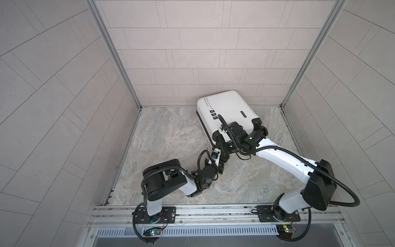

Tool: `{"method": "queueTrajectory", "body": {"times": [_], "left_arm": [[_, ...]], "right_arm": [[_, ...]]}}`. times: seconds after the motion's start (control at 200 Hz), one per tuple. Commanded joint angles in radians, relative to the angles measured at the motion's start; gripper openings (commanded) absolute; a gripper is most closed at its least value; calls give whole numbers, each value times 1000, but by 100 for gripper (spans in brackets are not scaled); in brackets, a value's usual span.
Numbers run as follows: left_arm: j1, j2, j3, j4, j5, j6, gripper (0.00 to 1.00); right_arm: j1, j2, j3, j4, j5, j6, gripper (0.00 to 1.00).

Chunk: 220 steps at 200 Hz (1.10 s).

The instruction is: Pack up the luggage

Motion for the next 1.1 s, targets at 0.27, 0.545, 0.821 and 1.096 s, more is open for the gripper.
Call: {"method": "queueTrajectory", "body": {"times": [0.27, 0.545, 0.821, 1.096], "left_arm": [[-30, -92, -116, -4, -41, -16, 47], [-61, -335, -150, -301, -139, -56, 55], [-58, -593, -39, -797, -166, -122, 57], [33, -749, 179, -1348, -89, -307, 75]], "right_arm": [[-5, -79, 28, 104, 28, -18, 49], [-18, -151, 25, 65, 77, -18, 70], [-77, -261, -65, 46, 106, -27, 72], [-129, -426, -311, 188, 84, -70, 71]]}}
